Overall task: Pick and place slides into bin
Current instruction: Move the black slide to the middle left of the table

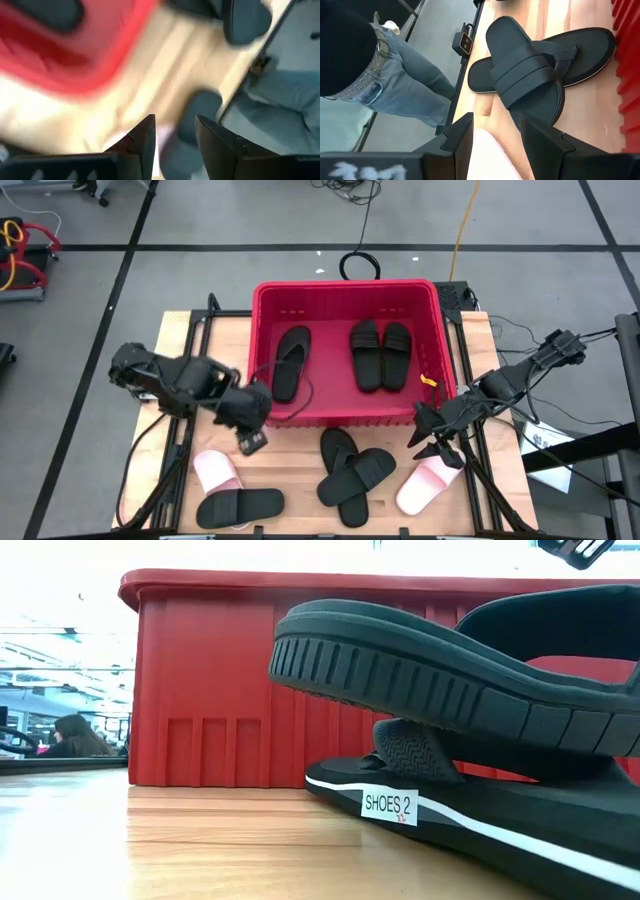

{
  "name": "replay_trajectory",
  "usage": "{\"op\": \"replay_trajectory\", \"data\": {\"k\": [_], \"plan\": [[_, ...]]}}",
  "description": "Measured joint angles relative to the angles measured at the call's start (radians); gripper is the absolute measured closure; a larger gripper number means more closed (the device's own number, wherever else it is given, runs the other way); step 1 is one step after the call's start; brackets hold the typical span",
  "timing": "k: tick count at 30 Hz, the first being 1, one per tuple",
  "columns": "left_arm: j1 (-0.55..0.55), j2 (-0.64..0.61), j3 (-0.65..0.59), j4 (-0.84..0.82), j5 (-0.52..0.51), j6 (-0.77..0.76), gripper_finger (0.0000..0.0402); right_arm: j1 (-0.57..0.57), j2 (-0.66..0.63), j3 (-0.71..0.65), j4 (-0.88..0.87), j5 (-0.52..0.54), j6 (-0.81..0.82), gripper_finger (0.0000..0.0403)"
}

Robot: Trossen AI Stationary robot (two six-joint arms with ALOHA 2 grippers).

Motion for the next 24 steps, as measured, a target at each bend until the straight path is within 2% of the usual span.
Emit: {"op": "replay_trajectory", "data": {"k": [5,9,15,20,24], "plan": [[-0.113,-0.019,-0.107,0.003,0.070,-0.191,0.0268,0.000,0.000,0.000,0.000,0.001,-0.046,0.0252],[-0.211,-0.020,-0.141,0.017,0.100,-0.321,0.0268,0.000,0.000,0.000,0.000,0.000,-0.062,0.0252],[-0.349,-0.021,-0.193,0.188,0.097,-0.597,0.0268,0.000,0.000,-0.001,0.000,-0.005,-0.116,0.0252],[-0.457,-0.020,-0.281,0.396,0.017,-0.870,0.0268,0.000,0.000,-0.001,0.000,-0.017,-0.193,0.0252],[-0.531,-0.020,-0.350,0.515,-0.073,-0.996,0.0268,0.000,0.000,-0.001,0.000,-0.052,-0.219,0.0252]]}}
